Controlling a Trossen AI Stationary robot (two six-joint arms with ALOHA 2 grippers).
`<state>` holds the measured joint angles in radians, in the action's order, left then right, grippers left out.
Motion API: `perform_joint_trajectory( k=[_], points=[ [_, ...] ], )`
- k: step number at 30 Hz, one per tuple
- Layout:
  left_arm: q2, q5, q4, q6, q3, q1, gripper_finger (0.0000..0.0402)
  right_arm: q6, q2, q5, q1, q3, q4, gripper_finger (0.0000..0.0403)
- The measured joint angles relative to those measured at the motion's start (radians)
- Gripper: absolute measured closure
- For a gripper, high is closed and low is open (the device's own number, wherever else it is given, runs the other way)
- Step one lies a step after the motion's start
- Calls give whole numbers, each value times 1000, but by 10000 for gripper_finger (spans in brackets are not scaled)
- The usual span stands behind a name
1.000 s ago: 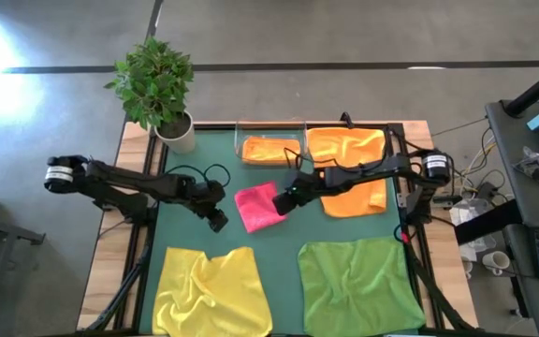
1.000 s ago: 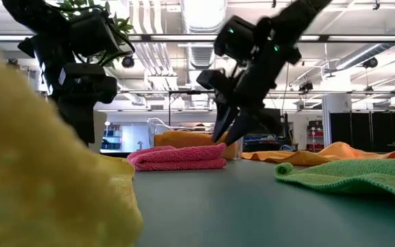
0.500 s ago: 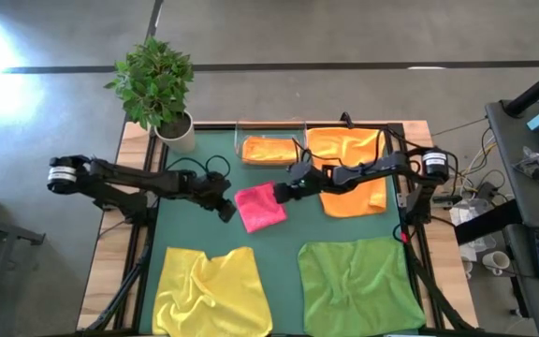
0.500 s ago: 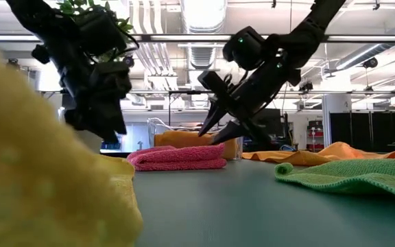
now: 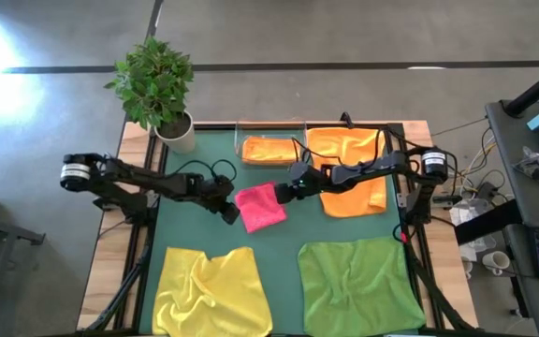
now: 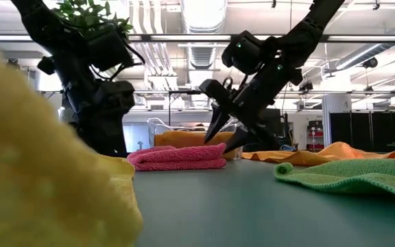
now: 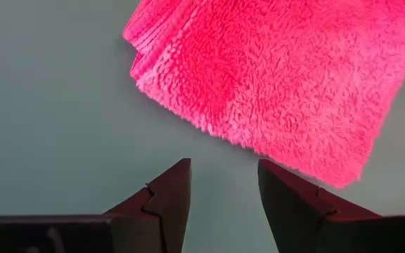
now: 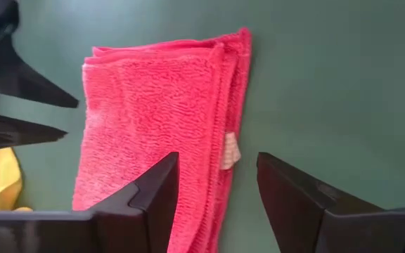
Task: Fold microfiber towels
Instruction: Put the pink microfiber cloth into the bin
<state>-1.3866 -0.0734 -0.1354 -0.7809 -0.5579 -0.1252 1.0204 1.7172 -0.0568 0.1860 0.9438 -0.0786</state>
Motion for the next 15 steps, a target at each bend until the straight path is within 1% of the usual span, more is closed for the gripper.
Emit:
perform_joint_trajectory(
  k=[3,8,15],
  points=[
    [-26,1,25,-1,0,-13,252,1,5,0,0,-1,-11,222],
    [-69,-1,89,-1,0,-29,252,29,53,-1,-1,-1,-17,222],
    [-77,-3,101,0,0,-33,252,32,110,-37,-16,40,-84,222]
  ],
)
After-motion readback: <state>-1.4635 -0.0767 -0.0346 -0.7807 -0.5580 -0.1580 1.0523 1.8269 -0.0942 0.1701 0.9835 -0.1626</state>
